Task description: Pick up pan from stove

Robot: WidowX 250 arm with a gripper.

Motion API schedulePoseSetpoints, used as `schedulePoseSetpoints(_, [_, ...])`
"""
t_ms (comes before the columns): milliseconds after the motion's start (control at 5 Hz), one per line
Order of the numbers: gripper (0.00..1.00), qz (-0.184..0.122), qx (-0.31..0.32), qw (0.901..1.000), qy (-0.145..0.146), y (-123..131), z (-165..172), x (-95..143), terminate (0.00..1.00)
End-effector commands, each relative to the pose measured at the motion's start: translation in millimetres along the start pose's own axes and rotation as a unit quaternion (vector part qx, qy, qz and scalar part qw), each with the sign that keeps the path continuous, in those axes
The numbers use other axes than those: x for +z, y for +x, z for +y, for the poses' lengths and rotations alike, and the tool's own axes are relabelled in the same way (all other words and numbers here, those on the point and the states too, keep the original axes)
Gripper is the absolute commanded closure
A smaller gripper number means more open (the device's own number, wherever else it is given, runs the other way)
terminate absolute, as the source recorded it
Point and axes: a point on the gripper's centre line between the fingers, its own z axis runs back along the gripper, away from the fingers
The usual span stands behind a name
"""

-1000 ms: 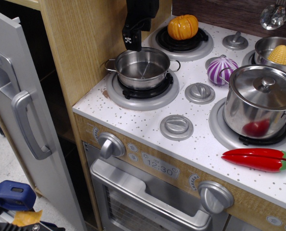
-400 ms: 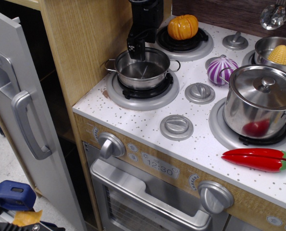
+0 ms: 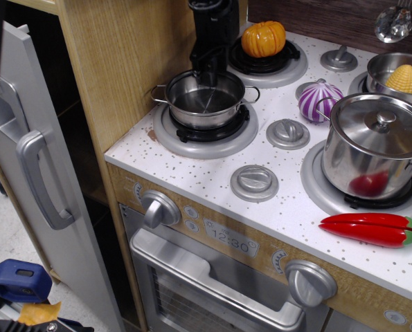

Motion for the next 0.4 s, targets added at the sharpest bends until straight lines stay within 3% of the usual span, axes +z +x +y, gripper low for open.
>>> schedulePoseSetpoints(0, [1.00, -0.009, 0.014, 0.9992, 0.036, -20.2, 15.9, 17.5, 0.00])
schedulePoseSetpoints(200, [1.00, 0.004, 0.008, 0.9994, 0.035, -22.0, 19.5, 26.0, 0.00])
